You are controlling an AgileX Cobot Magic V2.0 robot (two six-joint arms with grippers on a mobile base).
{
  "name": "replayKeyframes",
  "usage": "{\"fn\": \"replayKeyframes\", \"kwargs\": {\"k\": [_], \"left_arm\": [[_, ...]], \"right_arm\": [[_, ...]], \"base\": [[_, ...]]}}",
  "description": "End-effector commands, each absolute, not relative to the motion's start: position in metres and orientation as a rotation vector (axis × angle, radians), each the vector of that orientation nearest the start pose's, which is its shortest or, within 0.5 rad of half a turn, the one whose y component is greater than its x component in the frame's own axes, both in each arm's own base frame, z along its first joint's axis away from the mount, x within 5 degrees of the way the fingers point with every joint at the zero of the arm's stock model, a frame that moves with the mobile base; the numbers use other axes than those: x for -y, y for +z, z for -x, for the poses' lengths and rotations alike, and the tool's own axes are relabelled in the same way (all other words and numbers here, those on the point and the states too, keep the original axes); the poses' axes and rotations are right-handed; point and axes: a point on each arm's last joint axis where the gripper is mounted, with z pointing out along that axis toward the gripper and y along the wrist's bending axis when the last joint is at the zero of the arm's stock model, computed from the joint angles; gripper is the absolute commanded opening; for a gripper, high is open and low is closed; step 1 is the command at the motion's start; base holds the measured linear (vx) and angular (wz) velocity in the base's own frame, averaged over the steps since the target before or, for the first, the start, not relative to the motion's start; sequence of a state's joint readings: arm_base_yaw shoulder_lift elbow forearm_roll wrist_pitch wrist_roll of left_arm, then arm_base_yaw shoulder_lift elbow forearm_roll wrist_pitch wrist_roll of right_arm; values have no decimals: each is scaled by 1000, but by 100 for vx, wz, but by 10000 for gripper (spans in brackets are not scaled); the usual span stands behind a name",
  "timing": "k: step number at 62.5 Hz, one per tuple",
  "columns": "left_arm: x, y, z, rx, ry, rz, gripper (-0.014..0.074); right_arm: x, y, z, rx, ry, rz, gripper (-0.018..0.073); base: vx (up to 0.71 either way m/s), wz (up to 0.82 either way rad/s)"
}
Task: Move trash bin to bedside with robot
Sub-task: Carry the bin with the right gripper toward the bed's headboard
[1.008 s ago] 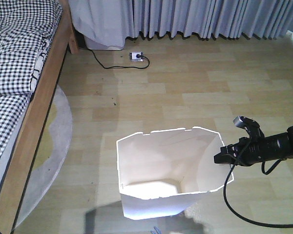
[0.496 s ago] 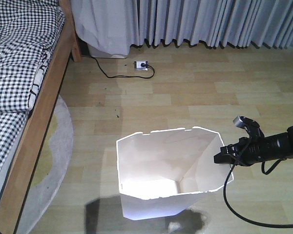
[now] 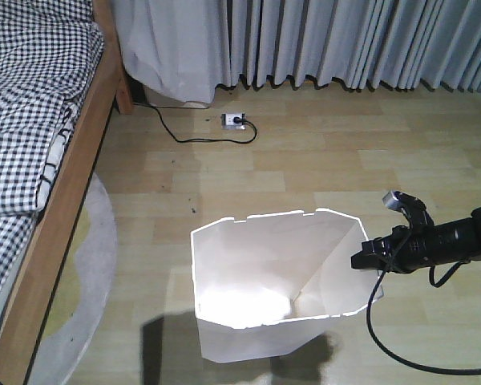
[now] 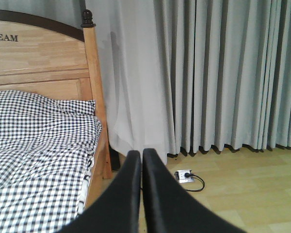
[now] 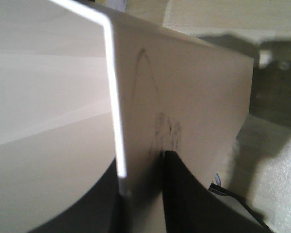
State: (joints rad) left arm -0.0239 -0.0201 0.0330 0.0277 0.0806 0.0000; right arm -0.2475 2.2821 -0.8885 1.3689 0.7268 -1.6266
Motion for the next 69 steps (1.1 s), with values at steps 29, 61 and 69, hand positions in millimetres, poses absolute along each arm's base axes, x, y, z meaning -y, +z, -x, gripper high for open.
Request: {"fn": "replayKeyframes", "kwargs": {"k": [29,61,69], "left_arm": [[2,199,-56,-1507,-19,-23,-6],[2,199,-56,-1507,-19,-23,-6],[2,199,-56,-1507,-19,-23,-6]], "right_arm": [[5,46,-322,-2490,1192,150,-2],[5,46,-322,-2490,1192,150,-2],[5,46,-322,-2490,1192,150,-2]], "base": [[20,-5],[22,-2],[22,7]]}}
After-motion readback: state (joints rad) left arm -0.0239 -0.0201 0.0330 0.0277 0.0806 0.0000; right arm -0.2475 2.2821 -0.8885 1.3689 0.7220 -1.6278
